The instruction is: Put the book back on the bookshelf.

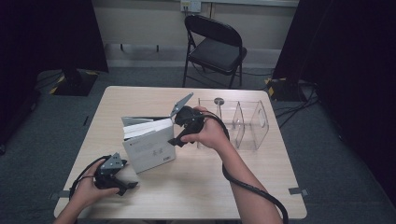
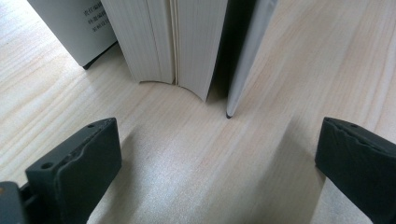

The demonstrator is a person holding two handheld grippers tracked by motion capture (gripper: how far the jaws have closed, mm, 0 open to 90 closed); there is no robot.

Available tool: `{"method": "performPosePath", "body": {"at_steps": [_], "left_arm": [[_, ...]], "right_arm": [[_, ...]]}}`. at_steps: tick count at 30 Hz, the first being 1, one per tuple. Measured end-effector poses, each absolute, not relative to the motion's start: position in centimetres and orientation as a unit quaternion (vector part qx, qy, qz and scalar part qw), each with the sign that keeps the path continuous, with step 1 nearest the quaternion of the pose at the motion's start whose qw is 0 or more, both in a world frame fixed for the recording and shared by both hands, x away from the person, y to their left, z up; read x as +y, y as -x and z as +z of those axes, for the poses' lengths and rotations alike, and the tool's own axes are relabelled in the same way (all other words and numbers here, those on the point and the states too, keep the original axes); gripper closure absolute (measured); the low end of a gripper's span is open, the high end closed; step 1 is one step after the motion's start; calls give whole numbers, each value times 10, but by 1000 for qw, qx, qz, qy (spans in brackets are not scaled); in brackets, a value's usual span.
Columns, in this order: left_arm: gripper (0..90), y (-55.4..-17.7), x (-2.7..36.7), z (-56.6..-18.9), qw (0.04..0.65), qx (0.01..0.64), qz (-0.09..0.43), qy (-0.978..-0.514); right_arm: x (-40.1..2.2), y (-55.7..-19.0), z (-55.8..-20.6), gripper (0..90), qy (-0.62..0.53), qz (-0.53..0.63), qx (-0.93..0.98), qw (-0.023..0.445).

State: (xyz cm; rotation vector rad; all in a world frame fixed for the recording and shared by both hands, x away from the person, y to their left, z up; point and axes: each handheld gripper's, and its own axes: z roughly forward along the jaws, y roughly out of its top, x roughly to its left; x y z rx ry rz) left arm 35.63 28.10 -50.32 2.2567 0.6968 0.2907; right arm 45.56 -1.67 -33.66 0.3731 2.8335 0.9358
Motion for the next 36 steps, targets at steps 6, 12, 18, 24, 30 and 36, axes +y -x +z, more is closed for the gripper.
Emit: {"method": "performPosePath", "body": {"at_steps": [6,12,18,24,30,36], "left_arm": [[0,-356,281,-503,372,272,113,-880],[0,-356,281,-503,372,272,113,-880],[0,-356,281,-503,372,272,113,-880],[0,-357,281,-503,372,271,113,-881],[0,-357,281,-503,372,270,112,-881],[0,-357,281,-503,371,269,114,-882]], "right_arm": [[-5,-460,-332,177,-109,312,942,65],[4,-463,-330,211,-87,306,947,49],[14,-464,-330,265,-57,297,952,43],[17,-463,-329,339,-51,294,954,35],[14,-451,-323,516,-62,275,959,10],[4,-445,-322,519,-88,272,958,19]]}}
